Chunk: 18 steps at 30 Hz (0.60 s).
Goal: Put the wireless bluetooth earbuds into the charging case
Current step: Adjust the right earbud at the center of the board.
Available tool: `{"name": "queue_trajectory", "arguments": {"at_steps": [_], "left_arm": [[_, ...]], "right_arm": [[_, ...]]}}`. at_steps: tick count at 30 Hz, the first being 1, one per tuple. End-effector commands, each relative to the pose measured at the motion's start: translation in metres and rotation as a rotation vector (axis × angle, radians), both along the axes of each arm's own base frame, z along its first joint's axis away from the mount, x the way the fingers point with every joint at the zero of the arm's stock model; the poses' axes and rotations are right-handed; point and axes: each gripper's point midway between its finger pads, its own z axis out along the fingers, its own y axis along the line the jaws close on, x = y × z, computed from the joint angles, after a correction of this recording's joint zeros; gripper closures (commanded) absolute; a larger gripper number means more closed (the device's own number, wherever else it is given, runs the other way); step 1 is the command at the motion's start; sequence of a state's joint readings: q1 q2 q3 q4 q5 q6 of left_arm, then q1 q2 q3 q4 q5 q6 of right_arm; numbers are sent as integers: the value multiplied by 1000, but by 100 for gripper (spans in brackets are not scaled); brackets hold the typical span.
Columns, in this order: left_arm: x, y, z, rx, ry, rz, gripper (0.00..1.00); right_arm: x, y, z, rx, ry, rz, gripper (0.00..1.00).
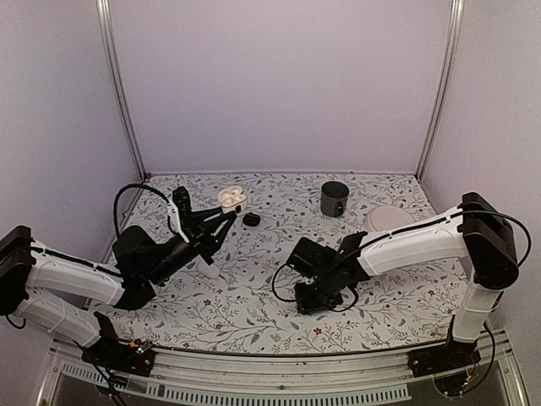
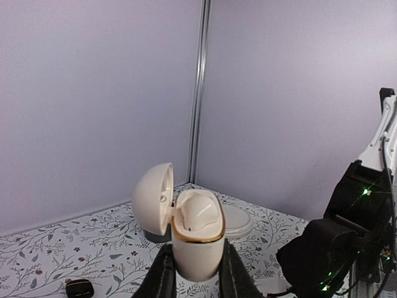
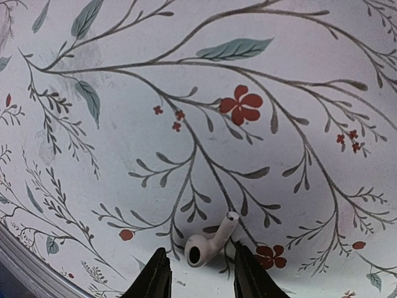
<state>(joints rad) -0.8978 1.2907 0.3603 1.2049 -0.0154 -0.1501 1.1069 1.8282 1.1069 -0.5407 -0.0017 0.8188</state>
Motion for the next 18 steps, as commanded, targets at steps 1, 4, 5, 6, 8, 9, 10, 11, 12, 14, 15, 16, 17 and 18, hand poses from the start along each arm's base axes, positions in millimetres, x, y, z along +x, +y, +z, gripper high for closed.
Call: {"name": "queue_trajectory", "arguments": {"at_steps": [1, 4, 5, 6, 8, 9, 10, 11, 12, 14, 15, 16, 17, 18], "left_arm": [[1, 8, 7, -18, -13, 19, 100], [1, 8, 6, -16, -11, 18, 100], [2, 8, 6, -17, -11, 18, 100], [2, 8, 7, -19, -10, 19, 100], [2, 7, 6, -18, -8, 15, 100], [2, 7, 6, -18, -7, 13, 100], [2, 6, 7, -18, -7, 13, 100], [2, 6, 8, -19, -8, 11, 100], [2, 6, 8, -18, -8, 12, 100], [2, 5, 8, -17, -7, 10, 100], [3, 5, 8, -17, -7, 11, 100], [3, 4, 7, -14, -6, 8, 100], [3, 4, 7, -12, -5, 6, 100], [3, 3, 7, -10, -4, 3, 100]], "right_arm": [[12, -23, -8, -124, -35, -14, 63], [14, -29, -6, -135, -49, -22, 63], [14, -32, -6, -138, -50, -29, 63], [15, -35, -4, -135, -51, -36, 63], [16, -37, 0, -125, -65, -43, 63], [16, -38, 2, -120, -67, -51, 63], [16, -39, 3, -117, -70, -55, 63], [17, -41, 4, -117, -73, -60, 63], [17, -42, 5, -116, -75, -66, 63], [17, -48, 5, -115, -73, -82, 65], [17, -50, 6, -107, -75, -91, 66], [18, -50, 8, -91, -83, -97, 67], [19, -48, 13, -66, -94, -95, 68], [19, -47, 17, -39, -104, -95, 68]]}}
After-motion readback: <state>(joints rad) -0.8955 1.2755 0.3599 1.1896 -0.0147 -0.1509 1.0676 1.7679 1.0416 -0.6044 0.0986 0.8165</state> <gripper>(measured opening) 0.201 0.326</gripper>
